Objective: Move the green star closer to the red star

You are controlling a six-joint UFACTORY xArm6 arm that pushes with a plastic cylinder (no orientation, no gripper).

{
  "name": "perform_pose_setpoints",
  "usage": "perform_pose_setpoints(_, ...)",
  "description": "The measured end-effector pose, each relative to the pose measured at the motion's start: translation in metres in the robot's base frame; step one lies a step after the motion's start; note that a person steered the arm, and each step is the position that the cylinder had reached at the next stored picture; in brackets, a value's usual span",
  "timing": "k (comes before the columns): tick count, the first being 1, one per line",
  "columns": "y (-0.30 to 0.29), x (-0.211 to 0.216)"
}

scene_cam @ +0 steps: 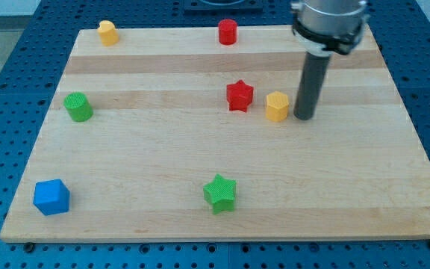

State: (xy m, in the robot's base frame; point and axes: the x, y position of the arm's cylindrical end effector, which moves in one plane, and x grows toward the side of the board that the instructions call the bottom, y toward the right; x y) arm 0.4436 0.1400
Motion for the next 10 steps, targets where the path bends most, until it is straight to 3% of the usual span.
perform_pose_setpoints(2,0.015,0.125)
perform_pose_setpoints(3,-0.022,0.173)
perform_pose_setpoints(4,-0.052,0.174)
perform_pose_setpoints(5,-0.120,0.174)
perform_pose_setpoints(9,-0.181,0.130)
perform_pose_setpoints(10,-0.174,0.100)
